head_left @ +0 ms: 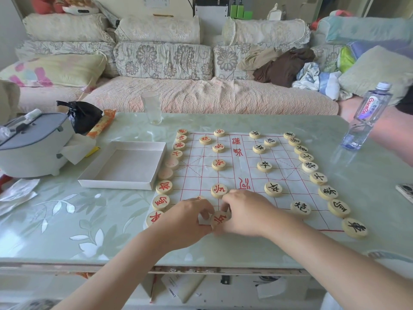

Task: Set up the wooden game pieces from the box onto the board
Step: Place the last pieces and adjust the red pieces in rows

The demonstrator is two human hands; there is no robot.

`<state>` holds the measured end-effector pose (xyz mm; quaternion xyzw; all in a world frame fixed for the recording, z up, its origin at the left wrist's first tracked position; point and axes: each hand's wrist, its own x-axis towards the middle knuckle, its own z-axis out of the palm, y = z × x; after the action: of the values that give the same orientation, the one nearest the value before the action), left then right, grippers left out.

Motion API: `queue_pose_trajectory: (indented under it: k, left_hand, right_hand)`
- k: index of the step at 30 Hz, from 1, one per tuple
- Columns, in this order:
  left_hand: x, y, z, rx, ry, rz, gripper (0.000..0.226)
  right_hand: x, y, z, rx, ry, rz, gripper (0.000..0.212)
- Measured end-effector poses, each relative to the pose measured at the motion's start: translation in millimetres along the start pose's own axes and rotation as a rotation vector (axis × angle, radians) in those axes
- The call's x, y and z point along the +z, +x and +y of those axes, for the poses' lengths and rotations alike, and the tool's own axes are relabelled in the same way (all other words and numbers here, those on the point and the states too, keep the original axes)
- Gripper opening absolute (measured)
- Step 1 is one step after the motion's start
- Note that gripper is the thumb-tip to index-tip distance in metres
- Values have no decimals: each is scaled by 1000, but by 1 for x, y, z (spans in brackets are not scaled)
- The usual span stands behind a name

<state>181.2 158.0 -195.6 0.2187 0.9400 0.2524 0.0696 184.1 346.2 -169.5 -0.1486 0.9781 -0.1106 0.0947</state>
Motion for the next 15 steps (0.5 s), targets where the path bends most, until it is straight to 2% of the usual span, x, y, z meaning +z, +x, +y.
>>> queue_pose_trajectory:
  k: [3,5,7,9,15]
  left_hand:
    - [2,1,0,9,-2,11,24]
    - [2,1,1,19,5,26,22]
    - [1,0,1,26,19,27,26]
    - [1,0,0,25,25,16,32]
    - [3,1,-1,23,23,1,40]
  right_hand:
    - [-6,-2,1,-5,7,-72,79]
    - [-8,-2,6,-70,87,-113,68]
    - [-7,-3,8,-113,116,-99,49]
    - [-5,-3,7,-107,108,-68,41]
    - [-5,-2,3,-83,85,-84,50]
